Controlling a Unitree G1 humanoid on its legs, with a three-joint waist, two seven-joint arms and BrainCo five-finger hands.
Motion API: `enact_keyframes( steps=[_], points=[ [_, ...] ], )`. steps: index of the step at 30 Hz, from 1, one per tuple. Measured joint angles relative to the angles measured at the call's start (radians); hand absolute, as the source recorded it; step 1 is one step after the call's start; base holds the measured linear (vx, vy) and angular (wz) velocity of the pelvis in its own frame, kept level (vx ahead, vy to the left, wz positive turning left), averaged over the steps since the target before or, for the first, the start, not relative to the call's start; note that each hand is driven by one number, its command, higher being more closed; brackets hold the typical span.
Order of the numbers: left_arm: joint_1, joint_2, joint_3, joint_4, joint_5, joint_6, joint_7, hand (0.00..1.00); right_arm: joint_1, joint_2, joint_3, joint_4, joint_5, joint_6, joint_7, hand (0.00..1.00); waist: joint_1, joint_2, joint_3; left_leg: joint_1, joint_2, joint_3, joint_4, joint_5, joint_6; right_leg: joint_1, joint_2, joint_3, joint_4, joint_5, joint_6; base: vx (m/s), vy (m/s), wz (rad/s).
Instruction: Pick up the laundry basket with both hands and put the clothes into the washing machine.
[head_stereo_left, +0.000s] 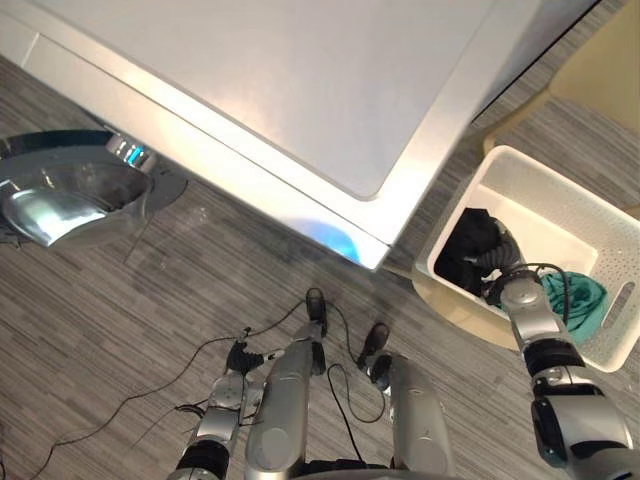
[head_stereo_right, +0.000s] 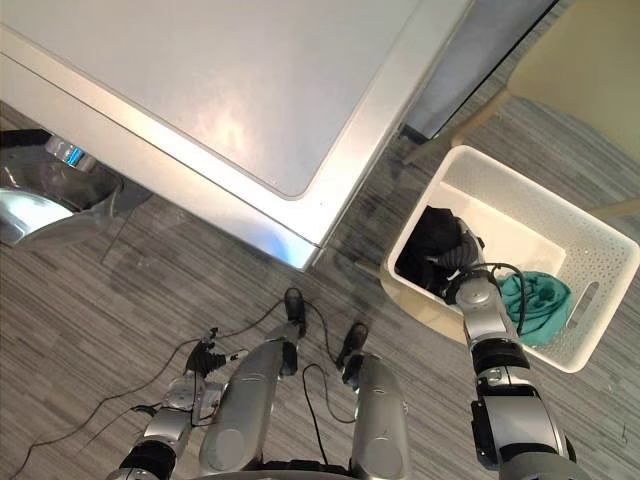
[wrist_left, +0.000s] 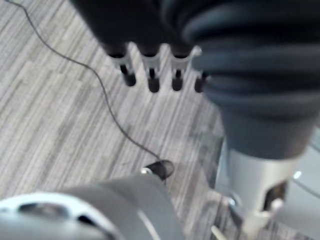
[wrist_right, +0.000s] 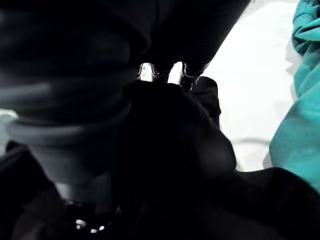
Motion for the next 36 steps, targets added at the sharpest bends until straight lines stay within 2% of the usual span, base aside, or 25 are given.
enact_keyframes(
  steps=[6,7,10,12,14,17,20,22,23,25,26,27,29,30,31,32,36],
  points=[
    [-0.028,-0.005,0.002,-0.02,-0.017,-0.001,0.02,0.0,-0.052,0.003,0.026,0.062,-0.082,-0.009,-0.028,0.0,0.001,0.006,0.003,-0.077,-0.001,-0.028,0.026,0.003,-0.005,-0.049,0.0,-0.027,0.004,-0.001,-0.002,0.03,0.007,0.12],
    [-0.041,-0.011,0.004,-0.022,-0.024,-0.005,0.029,0.0,-0.064,0.001,0.026,0.075,-0.102,-0.012,-0.042,1.0,0.001,0.006,0.004,-0.094,0.0,-0.035,0.035,0.003,-0.005,-0.06,0.001,-0.032,0.005,-0.001,-0.002,0.01,0.016,0.12],
    [-0.065,-0.046,0.026,-0.047,-0.026,-0.011,0.04,0.0,-0.084,-0.006,0.026,0.094,-0.15,-0.006,-0.081,1.0,0.002,0.007,0.004,-0.126,0.0,-0.053,0.052,0.002,-0.006,-0.075,0.001,-0.053,0.01,-0.003,-0.005,0.0,0.018,0.15],
    [-0.077,-0.061,0.038,-0.057,-0.029,-0.012,0.042,0.0,-0.087,-0.017,0.026,0.102,-0.166,0.0,-0.083,1.0,0.009,0.007,0.004,-0.127,-0.001,-0.058,0.053,0.001,-0.008,-0.074,0.0,-0.059,0.016,-0.005,-0.009,0.0,0.014,0.11],
    [-0.081,-0.07,0.045,-0.072,-0.038,-0.013,0.046,0.0,-0.087,-0.025,0.026,0.106,-0.176,0.007,-0.083,1.0,0.029,0.007,0.004,-0.124,0.001,-0.06,0.055,0.0,-0.013,-0.074,0.0,-0.06,0.023,-0.009,-0.015,0.0,0.0,0.0],
    [-0.081,-0.09,0.077,-0.082,-0.045,-0.013,0.057,0.0,-0.086,-0.017,0.031,0.106,-0.174,0.022,-0.08,1.0,0.041,0.007,0.004,-0.117,0.005,-0.063,0.057,0.008,-0.013,-0.067,0.002,-0.067,0.032,-0.014,-0.024,0.01,-0.039,0.06],
    [-0.078,-0.095,0.084,-0.082,-0.045,-0.012,0.057,0.0,-0.071,0.001,0.024,0.1,-0.126,0.039,-0.075,1.0,0.052,0.009,0.005,-0.09,0.009,-0.059,0.058,0.009,-0.015,-0.036,0.004,-0.069,0.032,-0.017,-0.03,0.03,-0.051,0.04],
    [-0.075,-0.096,0.085,-0.082,-0.045,-0.011,0.056,0.0,-0.018,0.042,-0.011,0.052,-0.055,0.061,-0.071,1.0,0.052,0.011,0.005,-0.05,0.013,-0.046,0.061,0.008,-0.015,0.007,0.003,-0.075,0.029,-0.019,-0.031,0.05,-0.038,0.09],
    [-0.07,-0.097,0.091,-0.084,-0.045,-0.01,0.055,0.0,0.025,0.081,-0.068,-0.003,0.041,0.061,-0.071,1.0,0.052,0.011,0.004,-0.023,0.018,-0.028,0.067,0.008,-0.016,0.039,0.003,-0.076,0.027,-0.019,-0.031,0.05,-0.017,0.04],
    [-0.064,-0.096,0.101,-0.083,-0.043,-0.005,0.055,0.0,0.067,0.113,-0.135,-0.069,0.162,0.061,-0.081,1.0,0.051,0.011,0.004,0.009,0.021,-0.005,0.068,0.007,-0.018,0.068,0.001,-0.075,0.027,-0.019,-0.031,0.04,0.005,-0.02],
    [-0.059,-0.093,0.104,-0.083,-0.016,0.001,0.055,0.0,0.092,0.13,-0.19,-0.134,0.273,0.059,-0.098,1.0,0.05,0.011,0.004,0.037,0.021,0.001,0.065,0.005,-0.019,0.095,-0.001,-0.073,0.025,-0.019,-0.031,0.01,0.019,-0.06],
    [-0.056,-0.092,0.103,-0.082,0.001,0.004,0.055,0.0,0.1,0.135,-0.21,-0.165,0.312,0.054,-0.11,1.0,0.049,0.011,0.004,0.051,0.021,0.004,0.063,0.001,-0.025,0.108,-0.001,-0.072,0.021,-0.02,-0.029,0.0,0.024,-0.08],
    [-0.036,-0.082,0.091,-0.071,0.045,0.008,0.033,0.0,0.121,0.145,-0.309,-0.29,0.425,0.012,-0.14,1.0,0.042,0.011,0.004,0.131,0.021,0.026,0.041,-0.003,-0.023,0.176,-0.003,-0.064,0.01,-0.026,-0.02,-0.02,0.02,-0.06],
    [-0.029,-0.08,0.09,-0.06,0.052,0.007,0.031,0.0,0.125,0.145,-0.327,-0.318,0.438,0.004,-0.148,1.0,0.04,0.009,0.002,0.155,0.021,0.036,0.03,-0.006,-0.019,0.194,-0.003,-0.062,0.008,-0.029,-0.015,-0.04,0.017,-0.04],
    [-0.02,-0.076,0.094,-0.017,0.039,0.009,0.02,0.0,0.138,0.144,-0.363,-0.367,0.471,-0.02,-0.153,1.0,0.037,0.004,-0.011,0.194,0.018,0.05,0.005,-0.008,-0.015,0.222,-0.004,-0.059,-0.002,-0.036,-0.01,-0.05,0.011,0.01],
    [-0.003,-0.076,0.115,0.04,0.007,0.015,0.012,0.0,0.15,0.149,-0.382,-0.392,0.492,-0.034,-0.153,1.0,0.024,-0.003,-0.051,0.216,0.01,0.052,-0.022,-0.008,-0.016,0.234,-0.007,-0.059,-0.008,-0.04,-0.009,-0.04,0.008,0.03],
    [0.093,-0.075,0.119,0.105,-0.045,0.03,0.011,0.0,0.206,0.164,-0.393,-0.415,0.525,-0.045,-0.154,1.0,-0.001,-0.034,-0.166,0.301,-0.004,0.056,-0.11,0.01,-0.031,0.302,0.004,-0.059,-0.071,-0.036,0.001,0.06,-0.024,-0.02]
  ],
)
